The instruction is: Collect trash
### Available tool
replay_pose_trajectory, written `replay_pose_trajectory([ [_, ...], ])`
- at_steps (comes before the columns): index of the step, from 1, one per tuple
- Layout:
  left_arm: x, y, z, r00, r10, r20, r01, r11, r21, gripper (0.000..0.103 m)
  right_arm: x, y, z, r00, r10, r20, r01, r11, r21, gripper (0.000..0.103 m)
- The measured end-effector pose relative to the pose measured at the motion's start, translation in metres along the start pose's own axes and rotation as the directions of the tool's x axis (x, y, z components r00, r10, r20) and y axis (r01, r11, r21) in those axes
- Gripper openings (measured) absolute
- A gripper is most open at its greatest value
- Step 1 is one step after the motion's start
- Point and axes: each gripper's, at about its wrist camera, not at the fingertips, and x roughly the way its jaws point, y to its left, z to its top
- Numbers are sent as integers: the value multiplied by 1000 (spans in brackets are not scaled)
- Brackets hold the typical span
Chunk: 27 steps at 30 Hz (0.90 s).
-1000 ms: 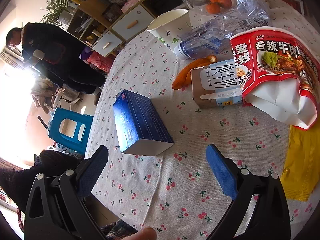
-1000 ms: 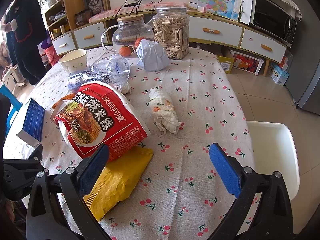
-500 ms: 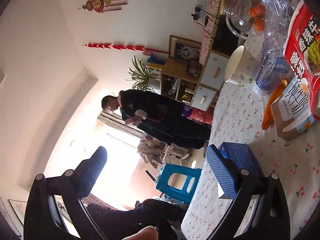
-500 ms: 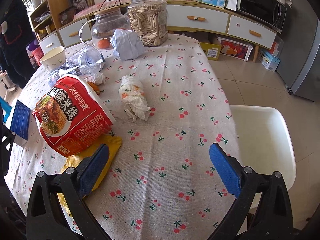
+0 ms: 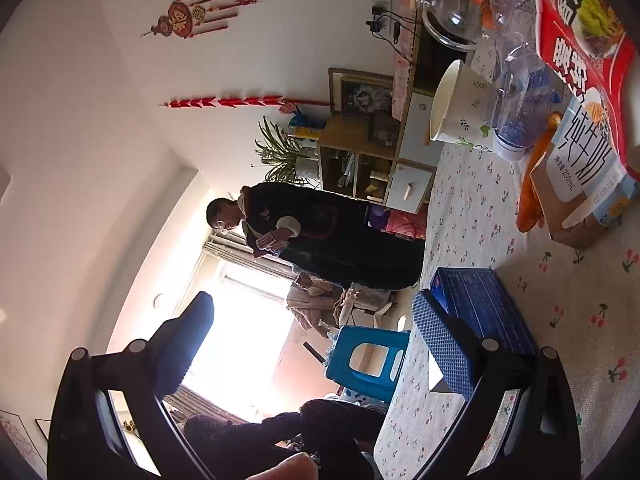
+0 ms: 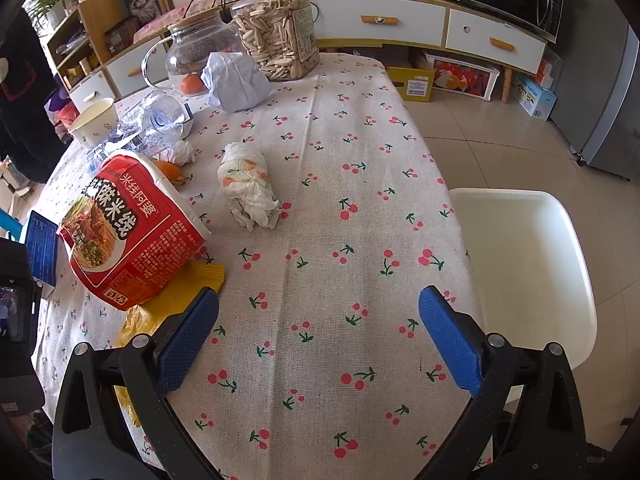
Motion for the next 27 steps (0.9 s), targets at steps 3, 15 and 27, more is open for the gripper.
replay_pose_trajectory([
  [3,-1,2,2,999,-48,-15,48,999,-12,96,1,0,0,1000,3,-6,-3,1000,0,96],
  [15,-10,5,16,959,-277,-54,274,960,-53,96,2,-7,1,1000,0,-14,0,1000,29,96],
  [27,-30,7,25,991,-126,48,126,992,-12,96,0,-23,1,1000,-13,-11,13,998,64,96],
])
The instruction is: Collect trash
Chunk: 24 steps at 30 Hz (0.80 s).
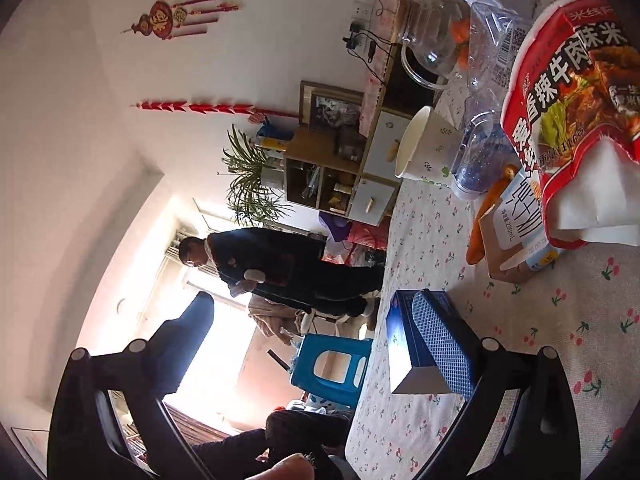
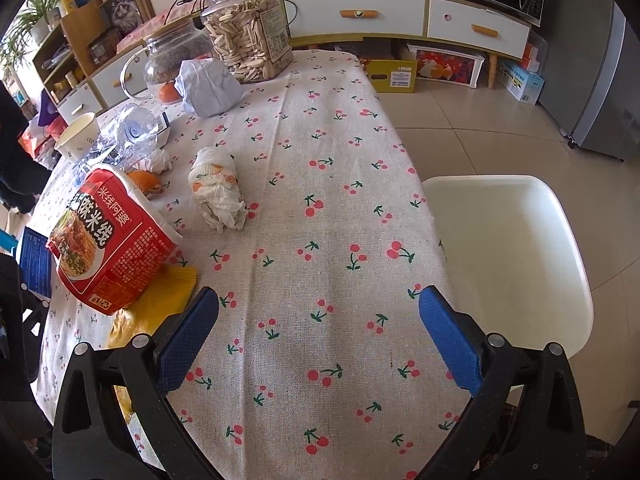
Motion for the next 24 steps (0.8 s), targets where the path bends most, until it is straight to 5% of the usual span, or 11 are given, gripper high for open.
replay_pose_trajectory([
  [2,4,7,2,986,-152,-61,148,987,-58,96,0,-2,0,1000,1,-1,-1,1000,6,96],
  [3,14,11,1,930,-341,-138,324,937,-131,96,-1,-3,0,1000,2,-1,-2,1000,9,96],
  [5,38,10,-6,728,-632,-264,568,772,-284,96,-1,-4,0,1000,3,-2,-3,1000,13,96],
  [6,41,6,-9,729,-619,-292,553,784,-283,96,-1,-4,0,1000,4,-3,-4,1000,15,96],
  [8,23,-2,-7,953,-244,-178,236,970,-65,96,-1,-3,1,1000,7,-3,-7,1000,17,96],
  [9,11,-6,-6,997,-45,-64,47,999,16,96,-1,-1,1,1000,9,-2,-9,1000,16,96],
  [11,1,-6,-4,997,77,23,-78,996,32,96,-1,3,1,1000,11,-1,-11,1000,7,96],
  [15,22,0,-5,957,-243,-156,234,970,-72,96,-1,6,-1,1000,5,-2,-5,1000,-14,96],
  [18,32,-3,-10,934,-297,-197,285,955,-87,96,1,5,0,1000,4,-9,-4,1000,1,96],
  [21,29,-4,-12,945,-272,-180,262,962,-80,96,2,8,1,1000,18,-18,-17,1000,14,96],
  [24,22,-8,-13,990,-87,-109,87,996,-13,96,3,17,1,1000,21,-17,-21,1000,-6,96],
])
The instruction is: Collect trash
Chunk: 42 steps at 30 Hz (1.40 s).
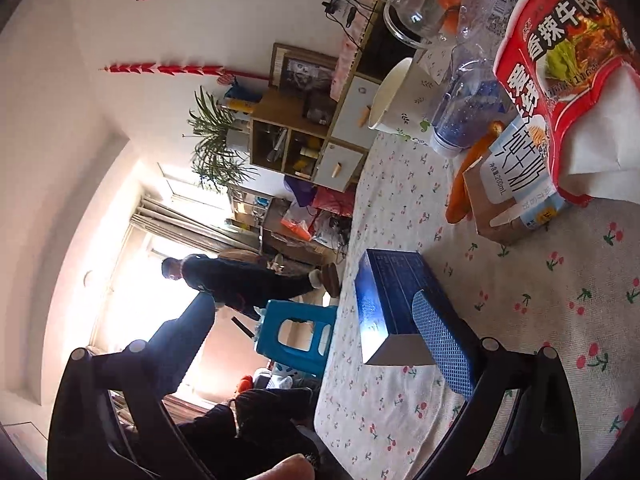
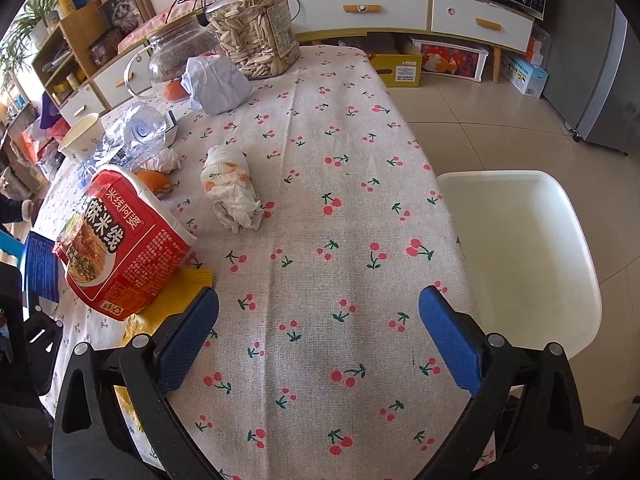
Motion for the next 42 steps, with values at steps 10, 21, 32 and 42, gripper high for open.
replay_pose_trajectory([
  [10,41,22,-9,539,-823,-181,721,562,-406,96,5,9,-1,1000,-10,-7,10,1000,-15,96],
  [21,48,17,-10,229,-968,-100,814,247,-526,96,15,19,-1,1000,-26,-17,25,999,-36,96],
  [32,67,15,-14,173,-980,-94,832,197,-519,96,6,24,0,1000,-9,20,10,998,-62,96],
  [42,79,30,-19,103,-992,-72,834,126,-537,96,13,24,-1,1000,-29,0,29,997,-70,96],
])
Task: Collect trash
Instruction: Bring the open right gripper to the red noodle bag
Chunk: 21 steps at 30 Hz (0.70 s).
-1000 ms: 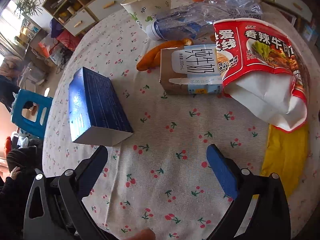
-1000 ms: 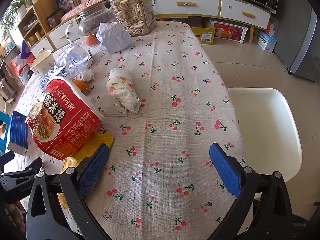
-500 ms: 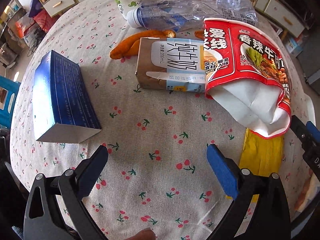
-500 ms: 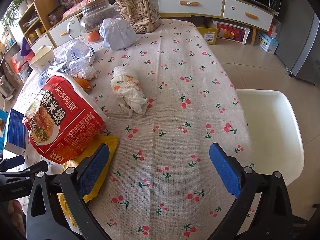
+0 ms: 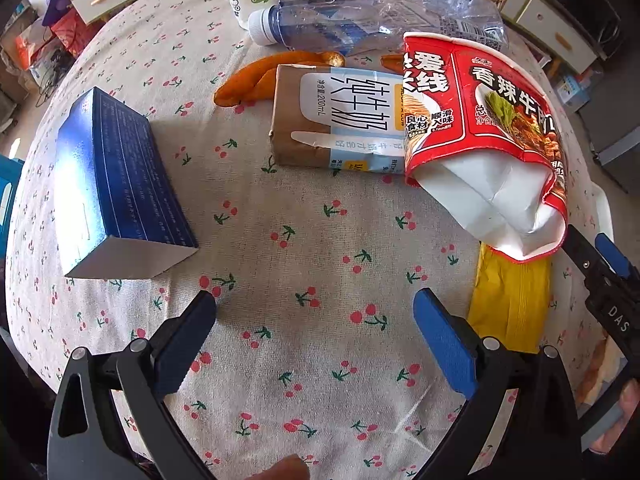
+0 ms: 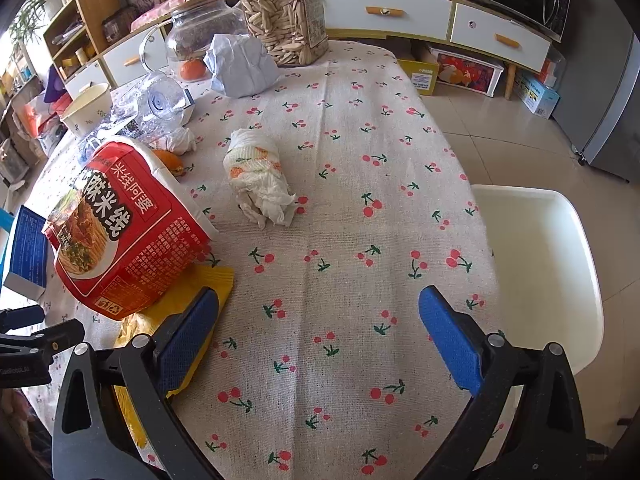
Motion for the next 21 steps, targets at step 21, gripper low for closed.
replay_pose_trajectory([
  [21,11,15,-1,1000,23,-17,-23,1000,18,96,5,-1,1,1000,9,-24,-9,1000,3,96],
])
